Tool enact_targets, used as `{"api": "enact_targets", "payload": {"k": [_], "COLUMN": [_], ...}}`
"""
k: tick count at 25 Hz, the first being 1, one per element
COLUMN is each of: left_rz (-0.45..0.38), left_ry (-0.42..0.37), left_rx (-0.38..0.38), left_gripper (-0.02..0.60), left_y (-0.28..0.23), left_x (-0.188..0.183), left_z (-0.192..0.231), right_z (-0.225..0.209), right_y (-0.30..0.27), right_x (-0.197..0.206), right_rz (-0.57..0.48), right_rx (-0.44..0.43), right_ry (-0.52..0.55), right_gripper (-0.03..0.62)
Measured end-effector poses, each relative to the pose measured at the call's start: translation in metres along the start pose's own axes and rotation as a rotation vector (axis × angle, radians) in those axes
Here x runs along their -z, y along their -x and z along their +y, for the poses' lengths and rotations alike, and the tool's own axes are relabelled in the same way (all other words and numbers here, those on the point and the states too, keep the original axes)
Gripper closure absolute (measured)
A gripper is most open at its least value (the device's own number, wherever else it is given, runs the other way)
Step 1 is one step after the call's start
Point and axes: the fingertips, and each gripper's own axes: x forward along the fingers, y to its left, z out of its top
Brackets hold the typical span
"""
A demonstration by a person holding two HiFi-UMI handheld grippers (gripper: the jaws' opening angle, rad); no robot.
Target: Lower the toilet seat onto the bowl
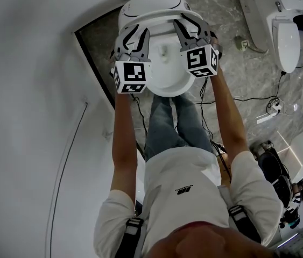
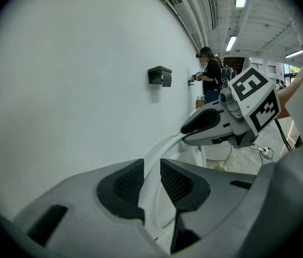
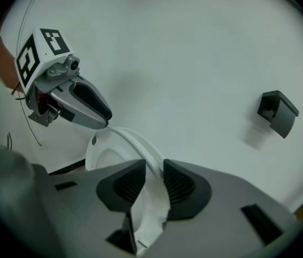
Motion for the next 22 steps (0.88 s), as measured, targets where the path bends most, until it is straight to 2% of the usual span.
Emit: {"api": "enact_targets", "payload": {"k": [9, 17, 19, 22], "left_rz": [0.026, 0.027, 0.035, 0.047], "left_ry": [-0.035, -0.007, -0.006, -0.013], "left_rx": [-0.01, 0.007, 0.03, 0.024], "left_gripper": [0.479, 0.471, 0.444, 0.443], "left_y": [0.007, 0.017, 0.02, 0.022], "left_x": [0.009, 0.016, 0.018, 0.024], "left_z": [-0.011, -0.025, -0.033, -0.038], "right_z": [0.013, 0.023, 0.026, 0.032], "right_y": [0.021, 0.038, 0.044, 0.052], "right_x": [0.003, 0.009, 0.01, 0.014], "right_rz": [-0.023, -0.032, -0.035, -0.039], "right_rx": [-0.002, -0.012, -0.017, -0.025], "right_ry": [-0.003, 0.0, -0.001, 0.003], "right_gripper": [0.487, 0.487, 0.487, 0.487]}}
